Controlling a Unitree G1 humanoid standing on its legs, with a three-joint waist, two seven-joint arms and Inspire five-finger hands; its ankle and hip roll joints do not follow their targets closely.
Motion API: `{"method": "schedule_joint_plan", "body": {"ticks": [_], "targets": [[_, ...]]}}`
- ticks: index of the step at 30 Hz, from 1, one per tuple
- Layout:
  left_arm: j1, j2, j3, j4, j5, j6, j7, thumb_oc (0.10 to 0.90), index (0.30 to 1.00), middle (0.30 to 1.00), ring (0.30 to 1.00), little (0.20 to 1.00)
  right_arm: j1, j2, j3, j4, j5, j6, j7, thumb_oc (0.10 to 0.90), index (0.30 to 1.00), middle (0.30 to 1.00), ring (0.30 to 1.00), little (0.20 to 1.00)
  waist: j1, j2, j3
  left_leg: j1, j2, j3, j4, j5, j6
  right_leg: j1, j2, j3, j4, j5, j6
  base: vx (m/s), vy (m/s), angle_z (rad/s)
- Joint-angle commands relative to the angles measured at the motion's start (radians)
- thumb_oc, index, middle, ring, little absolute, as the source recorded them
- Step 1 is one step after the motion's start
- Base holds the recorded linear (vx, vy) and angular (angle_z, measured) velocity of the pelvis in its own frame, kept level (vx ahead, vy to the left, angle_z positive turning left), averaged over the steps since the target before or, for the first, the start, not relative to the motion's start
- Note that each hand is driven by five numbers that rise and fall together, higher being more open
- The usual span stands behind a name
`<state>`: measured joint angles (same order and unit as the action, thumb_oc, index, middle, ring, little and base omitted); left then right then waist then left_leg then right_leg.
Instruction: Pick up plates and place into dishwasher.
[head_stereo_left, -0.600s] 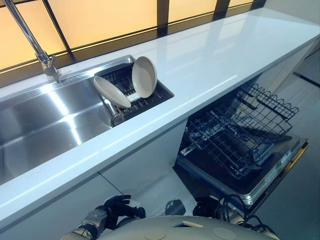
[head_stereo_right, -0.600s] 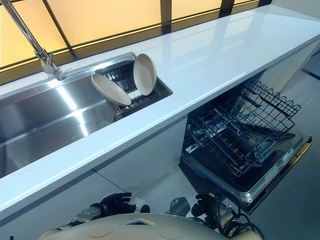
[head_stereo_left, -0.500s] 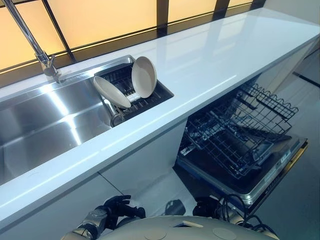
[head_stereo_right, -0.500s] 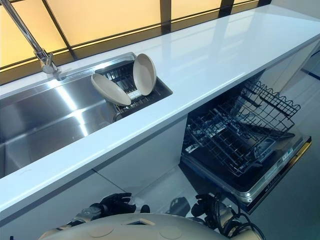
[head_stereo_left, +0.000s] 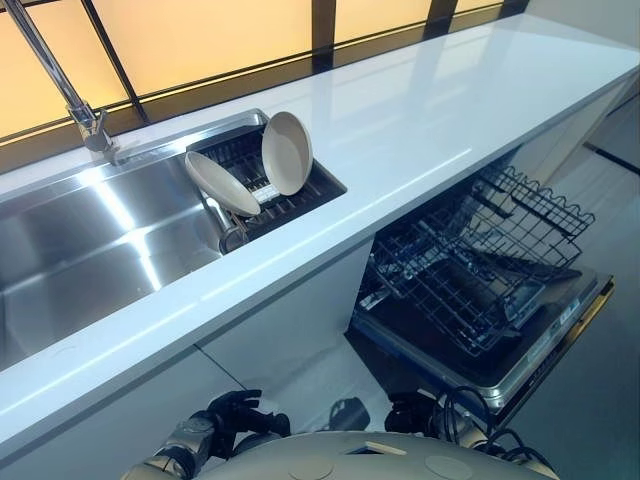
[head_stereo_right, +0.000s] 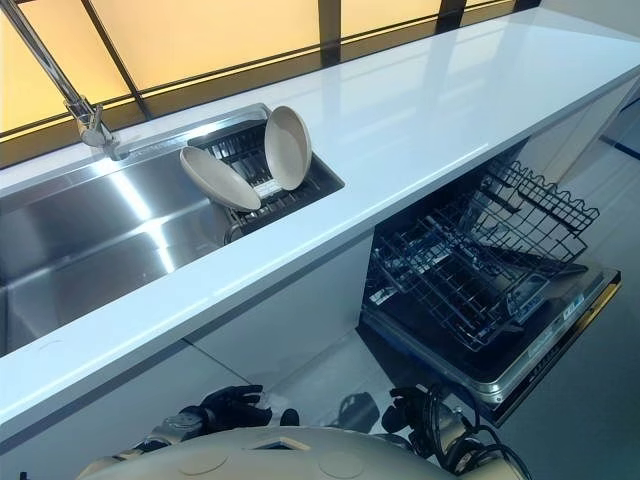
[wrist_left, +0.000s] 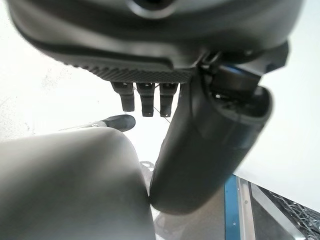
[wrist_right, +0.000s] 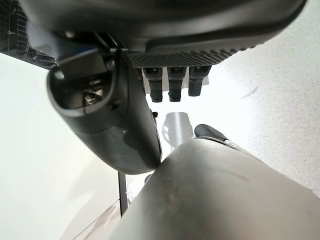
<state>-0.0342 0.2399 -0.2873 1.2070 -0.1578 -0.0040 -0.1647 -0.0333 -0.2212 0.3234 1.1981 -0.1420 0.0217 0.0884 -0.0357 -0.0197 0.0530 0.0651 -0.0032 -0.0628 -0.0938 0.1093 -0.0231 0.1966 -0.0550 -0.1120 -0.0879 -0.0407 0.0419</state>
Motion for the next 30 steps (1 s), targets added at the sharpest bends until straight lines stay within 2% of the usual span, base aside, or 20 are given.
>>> {"method": "schedule_joint_plan", "body": {"ticks": [1, 7, 11, 14, 17, 21, 24, 30], "targets": [[-0.033, -0.030, -0.008, 0.060, 0.016, -0.023, -0.028, 0.800, 0.900, 0.900, 0.900, 0.900, -0.001, -0.012, 0.049, 0.015, -0.024, 0.000, 0.015, 0.800, 0.900, 0.900, 0.900, 0.900, 0.007, 0.007, 0.030, 0.057, -0.062, 0.114, 0.007, -0.113, 0.055, -0.085, 0.043, -0.002, 0.036, 0.061, 0.004, 0.00, 0.000, 0.00], [-0.040, -0.029, -0.017, 0.051, 0.032, -0.058, -0.022, 0.800, 0.900, 0.900, 0.900, 0.900, -0.001, -0.014, 0.045, 0.016, -0.003, -0.012, 0.013, 0.800, 0.900, 0.900, 0.900, 0.900, 0.009, 0.009, 0.029, 0.057, -0.063, 0.111, 0.007, -0.113, 0.054, -0.084, 0.042, -0.006, 0.038, 0.058, 0.004, 0.00, 0.000, 0.00], [-0.051, -0.022, -0.040, 0.013, 0.032, -0.167, -0.020, 0.800, 0.900, 0.900, 0.900, 0.900, -0.007, -0.020, 0.054, -0.006, -0.002, -0.008, 0.017, 0.800, 0.900, 0.900, 0.900, 0.900, 0.008, 0.011, 0.030, 0.058, -0.063, 0.109, 0.007, -0.113, 0.052, -0.084, 0.043, -0.004, 0.040, 0.058, 0.005, 0.00, 0.000, 0.00], [-0.070, -0.011, -0.077, -0.085, 0.013, -0.235, -0.029, 0.800, 0.900, 0.900, 0.900, 0.900, -0.010, -0.032, 0.067, -0.042, 0.006, 0.018, 0.023, 0.800, 0.900, 0.900, 0.900, 0.900, 0.010, 0.015, 0.036, 0.054, -0.062, 0.106, 0.007, -0.110, 0.050, -0.088, 0.042, -0.004, 0.043, 0.058, 0.007, -0.01, 0.004, 0.00], [-0.099, 0.013, -0.121, -0.263, 0.016, -0.264, -0.077, 0.800, 0.900, 0.900, 0.900, 0.900, -0.009, -0.046, 0.080, -0.088, 0.019, 0.053, 0.030, 0.800, 0.900, 0.900, 0.900, 0.900, 0.015, 0.021, 0.046, 0.048, -0.064, 0.100, 0.007, -0.107, 0.050, -0.094, 0.040, -0.008, 0.046, 0.062, 0.008, -0.04, 0.005, 0.02], [-0.129, 0.087, -0.190, -0.623, -0.023, -0.199, -0.154, 0.800, 0.900, 0.900, 0.900, 0.900, 0.006, -0.063, 0.087, -0.158, 0.020, 0.099, 0.035, 0.800, 0.900, 0.900, 0.900, 0.900, 0.017, 0.029, 0.054, 0.043, -0.065, 0.096, 0.007, -0.104, 0.051, -0.101, 0.038, -0.014, 0.053, 0.063, 0.011, -0.03, 0.005, 0.04], [-0.154, 0.117, -0.210, -0.841, -0.077, -0.162, -0.221, 0.800, 0.900, 0.900, 0.900, 0.900, 0.018, -0.068, 0.085, -0.186, 0.007, 0.108, 0.030, 0.800, 0.900, 0.900, 0.900, 0.900, 0.017, 0.033, 0.061, 0.039, -0.065, 0.094, 0.007, -0.104, 0.056, -0.108, 0.035, -0.020, 0.060, 0.062, 0.013, -0.05, 0.004, 0.05], [-0.251, 0.136, -0.293, -1.080, -0.103, -0.148, -0.314, 0.800, 0.900, 0.900, 0.900, 0.900, 0.019, -0.050, 0.099, -0.141, -0.013, 0.073, 0.013, 0.800, 0.900, 0.900, 0.900, 0.900, 0.004, 0.032, 0.057, 0.049, -0.067, 0.099, 0.007, -0.118, 0.064, -0.097, 0.033, -0.019, 0.053, 0.059, 0.021, 0.00, 0.000, 0.00]]}}
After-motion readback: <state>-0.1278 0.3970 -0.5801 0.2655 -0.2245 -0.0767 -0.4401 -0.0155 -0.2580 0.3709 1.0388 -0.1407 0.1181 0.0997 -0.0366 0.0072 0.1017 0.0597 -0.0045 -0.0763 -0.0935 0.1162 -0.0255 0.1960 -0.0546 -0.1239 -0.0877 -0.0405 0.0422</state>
